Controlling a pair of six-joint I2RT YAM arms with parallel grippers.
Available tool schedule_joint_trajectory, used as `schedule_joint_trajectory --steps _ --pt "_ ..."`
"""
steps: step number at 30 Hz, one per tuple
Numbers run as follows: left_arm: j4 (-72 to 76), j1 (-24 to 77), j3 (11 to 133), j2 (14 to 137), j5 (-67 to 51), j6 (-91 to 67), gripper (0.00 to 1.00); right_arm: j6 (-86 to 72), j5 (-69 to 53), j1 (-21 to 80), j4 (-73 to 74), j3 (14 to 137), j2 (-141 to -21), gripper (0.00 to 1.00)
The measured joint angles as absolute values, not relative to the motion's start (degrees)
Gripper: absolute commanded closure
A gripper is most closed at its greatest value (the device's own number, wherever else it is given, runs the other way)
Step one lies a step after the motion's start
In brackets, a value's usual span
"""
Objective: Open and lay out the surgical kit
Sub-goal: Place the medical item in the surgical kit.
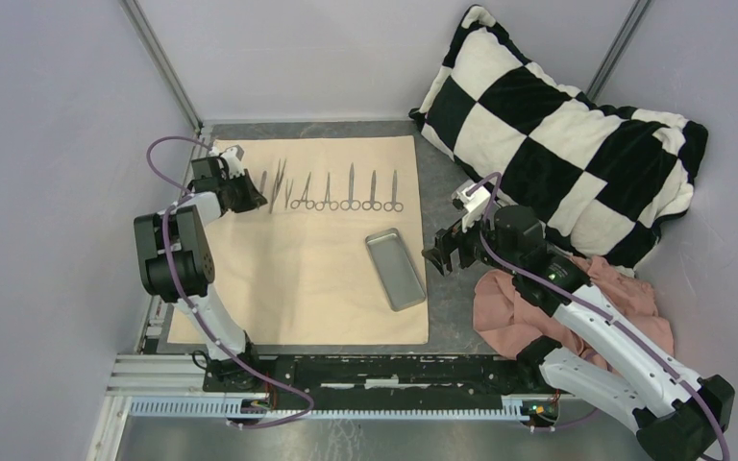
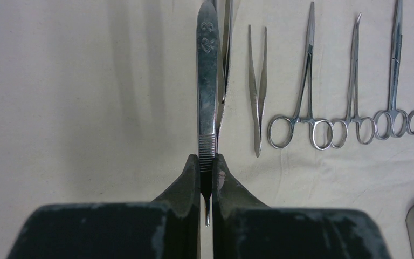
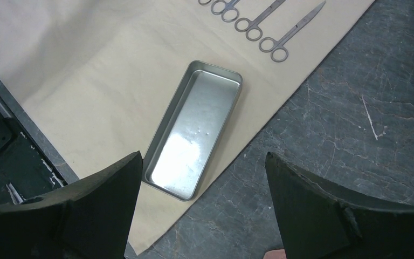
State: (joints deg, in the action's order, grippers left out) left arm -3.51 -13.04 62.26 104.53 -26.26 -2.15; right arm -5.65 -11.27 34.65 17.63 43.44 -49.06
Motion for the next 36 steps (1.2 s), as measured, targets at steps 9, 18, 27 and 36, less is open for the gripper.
schedule_joint_trajectory --steps 9,18,27,36 --pt "-0.16 -13.45 62.30 108.99 -27.20 -5.17 0.98 -5.63 -10.44 34.65 17.45 43.46 -49.78 0.10" --pt "2.61 -13.91 63.09 110.85 -27.70 -7.70 0.91 -5.61 -10.20 34.65 17.45 43.46 -50.00 0.10" --pt "2.52 -13.91 64.20 111.98 -27.44 -7.70 0.85 -5.61 -10.24 34.65 17.45 43.46 -50.11 0.10" --pt "0.34 -13.91 65.54 112.25 -25.71 -7.64 0.76 -5.61 -10.24 34.65 17.52 43.46 -50.09 0.10"
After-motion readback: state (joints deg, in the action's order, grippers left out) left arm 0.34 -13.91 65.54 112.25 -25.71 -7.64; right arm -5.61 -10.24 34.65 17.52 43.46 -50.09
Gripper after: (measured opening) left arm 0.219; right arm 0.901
